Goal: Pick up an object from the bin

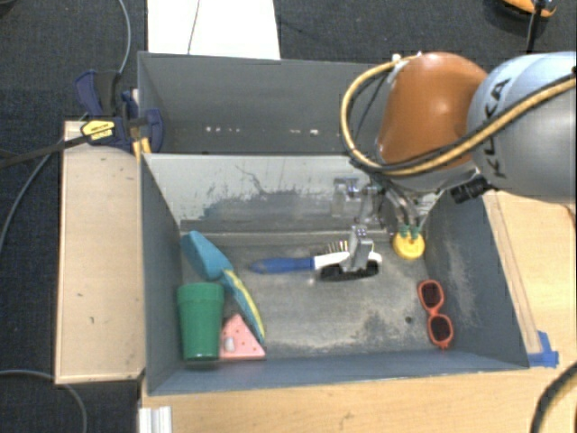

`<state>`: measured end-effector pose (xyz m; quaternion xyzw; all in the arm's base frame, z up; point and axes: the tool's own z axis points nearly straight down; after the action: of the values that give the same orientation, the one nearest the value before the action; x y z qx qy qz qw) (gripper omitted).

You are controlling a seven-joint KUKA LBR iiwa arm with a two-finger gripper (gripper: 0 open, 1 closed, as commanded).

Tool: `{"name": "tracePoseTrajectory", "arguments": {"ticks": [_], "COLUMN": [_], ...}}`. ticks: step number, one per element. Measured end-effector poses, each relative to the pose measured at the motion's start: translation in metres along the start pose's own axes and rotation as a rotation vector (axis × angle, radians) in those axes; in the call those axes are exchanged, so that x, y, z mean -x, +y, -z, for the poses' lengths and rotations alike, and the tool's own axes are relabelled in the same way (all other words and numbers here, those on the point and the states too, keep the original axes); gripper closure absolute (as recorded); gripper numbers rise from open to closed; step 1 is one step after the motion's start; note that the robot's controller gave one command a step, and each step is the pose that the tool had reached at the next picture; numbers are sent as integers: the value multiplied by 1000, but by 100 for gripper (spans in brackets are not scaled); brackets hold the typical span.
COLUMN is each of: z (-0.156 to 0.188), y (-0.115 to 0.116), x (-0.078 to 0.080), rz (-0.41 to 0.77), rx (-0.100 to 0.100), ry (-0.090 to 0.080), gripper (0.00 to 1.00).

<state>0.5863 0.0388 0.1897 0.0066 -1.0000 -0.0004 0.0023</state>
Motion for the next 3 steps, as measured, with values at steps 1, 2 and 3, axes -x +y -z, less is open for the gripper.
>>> {"name": "tracePoseTrajectory", "arguments": {"ticks": [1,2,3], "z": [5,-36,-78], "y": [0,-14,-38], "x": [1,-12,-18], "rz": [-1,-50,-7], "rx": [0,2,0], "ry": [-8,-14,-7], "gripper": [0,0,0]}}
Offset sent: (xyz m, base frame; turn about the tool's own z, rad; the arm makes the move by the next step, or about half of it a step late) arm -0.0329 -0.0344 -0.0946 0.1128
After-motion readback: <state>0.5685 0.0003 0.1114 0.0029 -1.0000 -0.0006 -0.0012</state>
